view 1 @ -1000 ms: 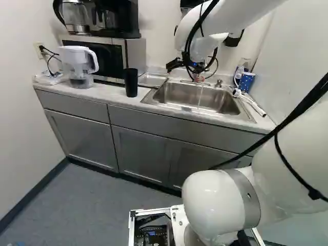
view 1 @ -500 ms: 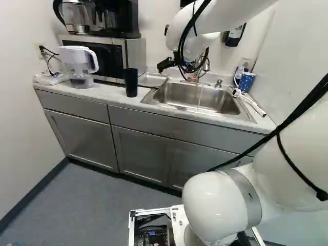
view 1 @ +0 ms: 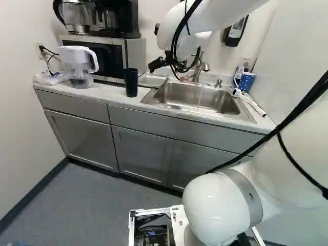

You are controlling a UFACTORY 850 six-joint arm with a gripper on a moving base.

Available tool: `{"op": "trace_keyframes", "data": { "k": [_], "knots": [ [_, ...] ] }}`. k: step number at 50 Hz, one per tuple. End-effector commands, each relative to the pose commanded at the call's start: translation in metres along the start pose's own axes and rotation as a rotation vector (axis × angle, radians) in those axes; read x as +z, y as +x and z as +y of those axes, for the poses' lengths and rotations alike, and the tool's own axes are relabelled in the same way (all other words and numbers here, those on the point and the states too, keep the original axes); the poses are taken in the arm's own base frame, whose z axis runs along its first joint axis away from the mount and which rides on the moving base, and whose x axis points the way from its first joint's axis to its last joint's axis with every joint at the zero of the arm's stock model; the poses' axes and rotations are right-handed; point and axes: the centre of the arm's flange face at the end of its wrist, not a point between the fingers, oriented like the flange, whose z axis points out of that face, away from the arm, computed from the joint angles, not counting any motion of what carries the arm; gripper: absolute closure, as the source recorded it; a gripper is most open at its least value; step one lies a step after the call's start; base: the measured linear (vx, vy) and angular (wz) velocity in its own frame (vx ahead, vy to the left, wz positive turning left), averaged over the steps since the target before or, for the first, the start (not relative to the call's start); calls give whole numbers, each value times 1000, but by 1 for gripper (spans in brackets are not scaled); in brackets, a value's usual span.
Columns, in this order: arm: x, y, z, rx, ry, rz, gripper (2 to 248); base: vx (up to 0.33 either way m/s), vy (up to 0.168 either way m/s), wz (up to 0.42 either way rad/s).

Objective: Rinse the cup and place it in the tray

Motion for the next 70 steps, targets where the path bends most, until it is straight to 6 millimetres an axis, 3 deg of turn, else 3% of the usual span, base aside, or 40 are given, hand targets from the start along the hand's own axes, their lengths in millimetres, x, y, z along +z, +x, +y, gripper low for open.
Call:
{"op": "trace_keyframes", "data": {
  "k": [70],
  "knots": [
    [17,15,-107,-135,190,-9,3,0,0,0]
  ]
}}
